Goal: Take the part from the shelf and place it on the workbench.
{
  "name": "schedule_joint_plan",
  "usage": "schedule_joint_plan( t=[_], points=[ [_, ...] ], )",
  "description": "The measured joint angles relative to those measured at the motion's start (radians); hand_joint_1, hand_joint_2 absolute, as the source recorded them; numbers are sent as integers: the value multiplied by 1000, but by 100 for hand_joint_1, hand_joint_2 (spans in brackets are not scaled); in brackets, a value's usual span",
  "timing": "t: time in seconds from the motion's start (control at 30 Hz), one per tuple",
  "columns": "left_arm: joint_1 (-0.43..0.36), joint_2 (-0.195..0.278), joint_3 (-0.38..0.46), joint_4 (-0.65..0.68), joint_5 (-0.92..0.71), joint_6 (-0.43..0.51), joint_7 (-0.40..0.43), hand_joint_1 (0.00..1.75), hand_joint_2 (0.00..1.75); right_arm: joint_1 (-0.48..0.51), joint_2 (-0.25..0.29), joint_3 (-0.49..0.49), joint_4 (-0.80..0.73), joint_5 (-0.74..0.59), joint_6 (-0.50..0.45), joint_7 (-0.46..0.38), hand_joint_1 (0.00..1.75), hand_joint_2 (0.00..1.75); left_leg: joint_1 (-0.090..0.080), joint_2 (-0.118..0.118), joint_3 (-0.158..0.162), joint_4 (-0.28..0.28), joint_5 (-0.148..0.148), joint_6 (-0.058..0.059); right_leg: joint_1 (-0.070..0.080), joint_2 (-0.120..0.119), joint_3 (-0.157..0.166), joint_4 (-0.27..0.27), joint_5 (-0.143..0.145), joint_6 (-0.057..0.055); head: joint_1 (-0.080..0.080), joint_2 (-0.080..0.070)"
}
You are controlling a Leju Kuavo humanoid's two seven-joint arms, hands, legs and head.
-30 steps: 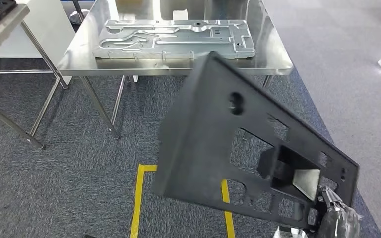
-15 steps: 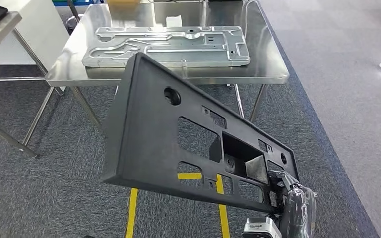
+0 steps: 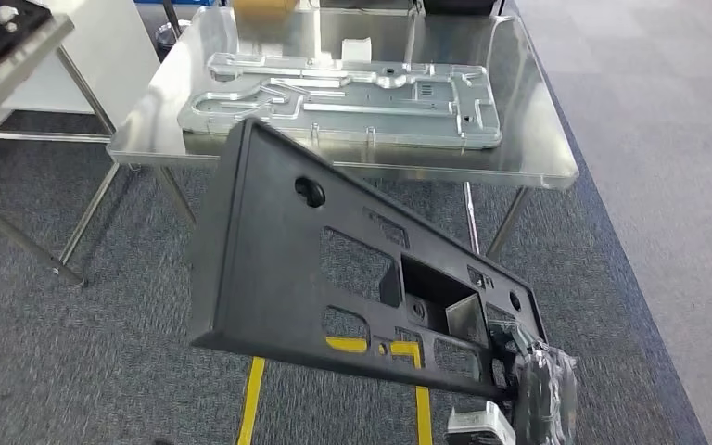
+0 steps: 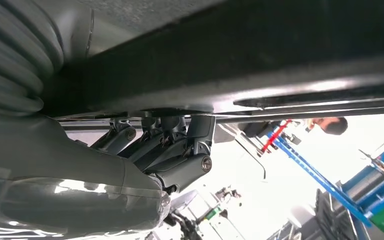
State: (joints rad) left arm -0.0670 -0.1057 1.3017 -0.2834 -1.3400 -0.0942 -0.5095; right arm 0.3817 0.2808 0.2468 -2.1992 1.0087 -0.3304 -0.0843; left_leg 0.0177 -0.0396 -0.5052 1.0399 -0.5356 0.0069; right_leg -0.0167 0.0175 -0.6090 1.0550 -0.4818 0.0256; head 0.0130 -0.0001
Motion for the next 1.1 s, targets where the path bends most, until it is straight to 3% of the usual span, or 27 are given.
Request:
schedule_joint_plan(
  t=[0.1, 0.13, 0.2, 0.27, 0.3, 0.33, 0.43, 0.47, 0.5, 0.6, 0.63, 0.7, 0.77, 0.83, 0.87, 0.9, 0.93, 1.0, 1.03, 1.1],
  points=[
    [-4, 0, -1, 1, -1, 0, 0, 0, 0, 0, -1, 0, 7, 11, 17, 15, 175, 175, 1, 1, 6, 20, 2, -19, 3, -12, 20, -12, -3, -31, -4, 0],
    [-4, 0, -1, 1, -1, 0, 0, 0, 0, -1, -1, 0, 10, 8, 22, 18, 175, 175, 1, 7, -5, 45, -2, -22, 2, -19, 31, -17, -7, -40, -7, 0],
    [-6, 0, -1, 3, -1, 1, 0, 0, 0, -2, -1, 0, 14, -2, 25, 20, 175, 175, 3, 20, -62, 144, -37, -25, 4, -33, 50, -22, -19, -52, -13, 0],
    [-4, 1, -1, 3, -1, 1, 0, 0, 0, -2, -1, 0, 20, -13, 26, 19, 175, 175, 3, 25, -142, 253, -85, -29, 7, -41, 65, -23, -35, -56, -16, 0],
    [0, 1, -1, 3, -1, 1, 0, 0, 0, -2, -1, 0, 23, -18, 27, 20, 175, 175, 3, 27, -168, 275, -92, -30, 8, -43, 74, -23, -43, -56, -16, 0],
    [3, 1, -1, 3, -1, 1, 0, 0, 0, -2, -1, 0, 26, -20, 28, 20, 175, 175, 3, 29, -178, 264, -79, -30, 9, -44, 85, -23, -52, -55, -17, 0],
    [10, 2, -2, 4, -3, 1, 1, 0, 0, -2, -1, -1, 31, -16, 30, 23, 175, 175, -1, 41, -148, 104, 44, -18, 10, -47, 119, -23, -81, -49, -17, 0],
    [11, 3, -2, 4, -3, 1, 2, 0, 0, -2, -1, -2, 32, -10, 31, 25, 175, 175, -6, 47, -140, 65, 68, -12, 11, -47, 126, -23, -89, -44, -16, 0],
    [12, 4, -2, 4, -3, 1, 3, 0, 0, -1, -1, -3, 33, -1, 33, 27, 175, 175, -11, 51, -135, 43, 82, -6, 11, -46, 132, -25, -96, -38, -15, 0],
    [13, 6, -2, 5, -4, 1, 4, 0, 0, -1, 0, -6, 34, 45, 39, 42, 175, 175, -13, 45, -109, 23, 75, 14, 9, -44, 146, -4, -91, -17, -15, 0],
    [11, 6, -2, 5, -6, 1, 5, 0, 0, -4, 0, -6, 34, 66, 40, 49, 175, 175, -11, 42, -93, 15, 72, 21, 8, -39, 134, 29, -84, -12, -14, 0],
    [7, 6, -3, 5, -11, 1, 6, 0, 0, -12, 0, -8, 35, 102, 45, 65, 175, 175, -8, 35, -66, 0, 64, 30, 5, -28, 67, 131, -91, -5, -12, 0],
    [5, 7, -4, 5, -14, 0, 12, 0, 0, -26, -1, -11, 41, 121, 57, 83, 175, 175, -7, 29, -48, -5, 48, 33, 4, -23, -23, 223, -136, 1, -12, 0],
    [5, 8, -4, 5, -15, -2, 24, 0, 0, -53, -3, -17, 52, 127, 73, 104, 175, 175, -7, 22, -23, -5, 27, 30, 3, -22, -79, 233, -166, 4, -12, 0],
    [4, 8, -4, 5, -15, -4, 30, 0, 0, -72, -5, -21, 61, 130, 81, 115, 175, 175, -7, 19, -8, -5, 15, 28, 3, -22, -88, 201, -151, 4, -12, 0],
    [3, 9, -4, 6, -15, -6, 37, 0, 0, -96, -7, -25, 70, 136, 89, 129, 175, 175, -7, 17, 7, -6, 3, 26, 4, -21, -86, 150, -108, 0, -12, 0],
    [1, 10, -5, 6, -15, -8, 43, 0, 0, -121, -9, -29, 82, 145, 96, 143, 175, 175, -8, 16, 22, -6, -10, 23, 6, -19, -82, 94, -41, -5, -11, 0],
    [-5, 12, -5, 9, -15, -12, 54, 0, 0, -169, -14, -37, 108, 163, 109, 167, 175, 175, -9, 13, 42, -13, -31, 12, 13, -16, -72, 21, 48, -19, -12, 0],
    [-7, 14, -5, 10, -16, -13, 57, 0, 0, -188, -17, -41, 119, 174, 113, 176, 175, 175, -9, 12, 53, -14, -34, 6, 16, -14, -66, 6, 63, -27, -12, 0],
    [-11, 17, -6, 12, -16, -13, 60, 0, 0, -208, -20, -45, 131, 191, 116, 184, 175, 175, -10, 12, 66, -17, -27, -5, 17, -14, -54, -4, 52, -37, -13, 0]
  ],
)
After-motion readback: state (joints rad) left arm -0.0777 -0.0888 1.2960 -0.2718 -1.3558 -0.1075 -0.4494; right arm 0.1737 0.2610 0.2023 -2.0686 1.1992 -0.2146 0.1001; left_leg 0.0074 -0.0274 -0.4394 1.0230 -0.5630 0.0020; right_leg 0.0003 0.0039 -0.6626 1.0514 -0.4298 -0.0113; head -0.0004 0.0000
